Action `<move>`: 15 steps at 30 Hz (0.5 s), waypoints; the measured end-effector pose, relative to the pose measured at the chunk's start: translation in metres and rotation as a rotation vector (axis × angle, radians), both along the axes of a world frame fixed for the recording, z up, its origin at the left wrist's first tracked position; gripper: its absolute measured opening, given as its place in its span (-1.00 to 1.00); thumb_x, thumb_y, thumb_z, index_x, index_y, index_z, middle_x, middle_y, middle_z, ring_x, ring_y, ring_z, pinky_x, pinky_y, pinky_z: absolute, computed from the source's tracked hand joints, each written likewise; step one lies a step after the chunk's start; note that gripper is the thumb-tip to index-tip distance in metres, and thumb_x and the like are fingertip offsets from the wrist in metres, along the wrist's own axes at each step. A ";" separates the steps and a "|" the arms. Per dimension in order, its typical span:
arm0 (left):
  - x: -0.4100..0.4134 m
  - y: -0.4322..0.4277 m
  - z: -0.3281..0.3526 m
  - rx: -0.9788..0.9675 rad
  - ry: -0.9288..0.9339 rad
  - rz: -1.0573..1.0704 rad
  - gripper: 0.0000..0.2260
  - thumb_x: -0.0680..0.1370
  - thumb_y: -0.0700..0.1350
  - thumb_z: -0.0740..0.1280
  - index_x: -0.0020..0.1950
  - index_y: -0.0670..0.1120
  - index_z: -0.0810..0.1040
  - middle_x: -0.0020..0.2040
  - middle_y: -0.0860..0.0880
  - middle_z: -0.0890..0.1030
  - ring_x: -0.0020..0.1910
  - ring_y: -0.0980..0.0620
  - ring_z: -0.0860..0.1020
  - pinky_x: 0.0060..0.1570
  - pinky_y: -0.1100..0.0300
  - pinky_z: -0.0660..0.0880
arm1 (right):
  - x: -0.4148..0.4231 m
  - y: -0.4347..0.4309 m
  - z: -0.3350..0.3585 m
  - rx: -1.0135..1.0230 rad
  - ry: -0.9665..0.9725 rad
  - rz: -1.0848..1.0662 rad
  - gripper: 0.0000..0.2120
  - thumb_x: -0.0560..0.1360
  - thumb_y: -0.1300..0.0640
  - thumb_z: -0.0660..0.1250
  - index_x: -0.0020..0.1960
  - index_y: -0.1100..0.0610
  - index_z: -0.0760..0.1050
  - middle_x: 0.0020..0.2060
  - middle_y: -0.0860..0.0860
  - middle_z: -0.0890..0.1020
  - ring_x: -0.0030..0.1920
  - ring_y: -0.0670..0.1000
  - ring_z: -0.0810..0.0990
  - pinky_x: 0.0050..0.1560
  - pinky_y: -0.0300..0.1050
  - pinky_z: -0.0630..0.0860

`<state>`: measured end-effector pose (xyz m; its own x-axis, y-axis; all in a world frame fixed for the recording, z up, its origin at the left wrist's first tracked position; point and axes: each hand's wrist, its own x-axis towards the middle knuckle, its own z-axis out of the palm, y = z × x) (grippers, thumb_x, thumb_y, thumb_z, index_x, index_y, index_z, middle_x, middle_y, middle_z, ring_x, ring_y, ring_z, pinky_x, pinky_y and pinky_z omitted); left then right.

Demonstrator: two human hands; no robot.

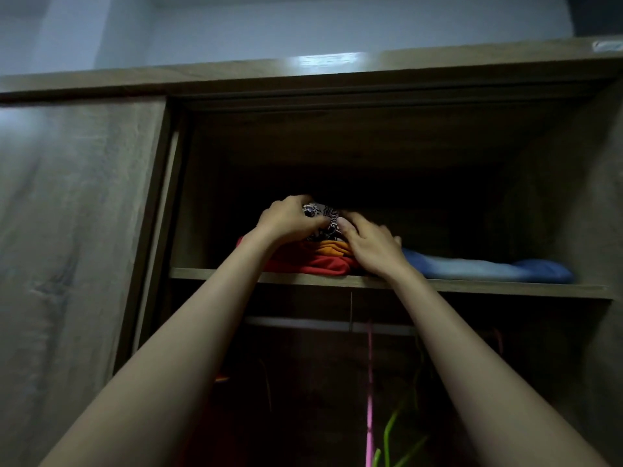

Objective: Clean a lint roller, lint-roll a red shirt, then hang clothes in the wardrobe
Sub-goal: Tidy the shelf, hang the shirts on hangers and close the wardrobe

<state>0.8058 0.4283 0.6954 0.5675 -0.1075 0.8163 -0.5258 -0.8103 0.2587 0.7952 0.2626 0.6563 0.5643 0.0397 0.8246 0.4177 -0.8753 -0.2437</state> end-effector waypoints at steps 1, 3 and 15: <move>0.002 0.001 -0.002 -0.005 -0.044 -0.033 -0.62 0.47 0.18 0.37 0.24 0.08 0.53 0.15 -0.02 0.63 0.16 -0.06 0.57 0.14 0.06 0.50 | 0.000 0.000 0.000 0.002 -0.007 -0.001 -0.54 0.62 -0.16 -0.05 0.48 -0.06 0.19 0.40 0.08 0.41 0.44 0.20 0.26 0.38 0.26 0.09; 0.005 0.002 -0.007 -0.027 -0.136 -0.109 -0.70 0.47 0.14 0.39 0.17 0.11 0.55 0.07 0.04 0.66 0.09 -0.01 0.60 0.10 0.03 0.52 | 0.000 0.000 -0.001 0.015 -0.033 0.007 -0.55 0.62 -0.15 -0.01 0.47 -0.07 0.20 0.39 0.07 0.42 0.42 0.18 0.29 0.35 0.25 0.13; 0.008 0.008 -0.035 -0.588 -0.302 -0.853 -0.83 0.55 -0.16 0.37 0.13 -0.10 0.56 0.04 0.02 0.64 0.03 0.12 0.62 0.05 0.19 0.57 | -0.008 0.005 -0.002 0.192 -0.064 0.071 -0.46 0.59 -0.25 -0.15 0.45 -0.05 0.22 0.32 0.07 0.51 0.37 0.21 0.37 0.38 0.24 0.15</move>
